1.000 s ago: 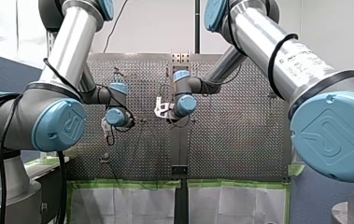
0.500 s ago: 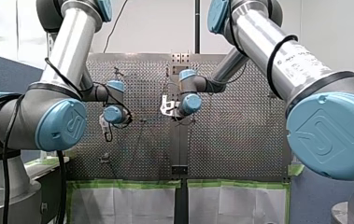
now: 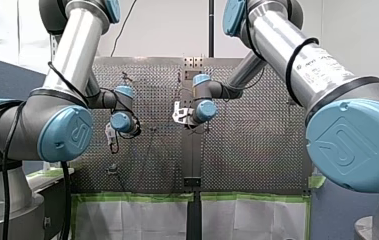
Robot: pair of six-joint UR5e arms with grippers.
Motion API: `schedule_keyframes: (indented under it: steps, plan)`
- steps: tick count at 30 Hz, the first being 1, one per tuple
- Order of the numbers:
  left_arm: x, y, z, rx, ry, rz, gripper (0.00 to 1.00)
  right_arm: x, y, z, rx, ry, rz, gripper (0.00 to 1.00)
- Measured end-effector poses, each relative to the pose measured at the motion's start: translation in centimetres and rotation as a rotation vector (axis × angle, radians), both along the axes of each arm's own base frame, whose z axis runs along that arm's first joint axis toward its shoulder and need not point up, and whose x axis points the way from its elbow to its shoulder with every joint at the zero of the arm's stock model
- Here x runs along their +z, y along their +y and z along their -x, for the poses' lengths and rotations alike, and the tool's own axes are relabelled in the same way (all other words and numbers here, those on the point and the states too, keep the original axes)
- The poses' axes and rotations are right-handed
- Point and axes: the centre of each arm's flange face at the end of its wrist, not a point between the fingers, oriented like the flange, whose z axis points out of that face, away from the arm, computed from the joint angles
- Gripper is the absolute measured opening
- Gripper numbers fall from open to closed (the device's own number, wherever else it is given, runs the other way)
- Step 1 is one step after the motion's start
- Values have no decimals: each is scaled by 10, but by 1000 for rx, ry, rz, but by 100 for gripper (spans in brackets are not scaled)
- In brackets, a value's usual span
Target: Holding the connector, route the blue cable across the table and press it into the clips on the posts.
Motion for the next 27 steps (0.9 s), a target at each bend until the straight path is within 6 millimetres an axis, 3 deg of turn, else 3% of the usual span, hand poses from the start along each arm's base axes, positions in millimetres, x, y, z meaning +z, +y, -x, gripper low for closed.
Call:
schedule_keyframes:
  steps: [13, 27]
  plan:
    - [-2, -18, 30, -4, 115, -83, 100, -1, -2, 3, -7, 3, -5, 0]
    - [22, -36, 84, -15, 182, -102, 100, -6, 1, 10, -11, 53, -50, 0]
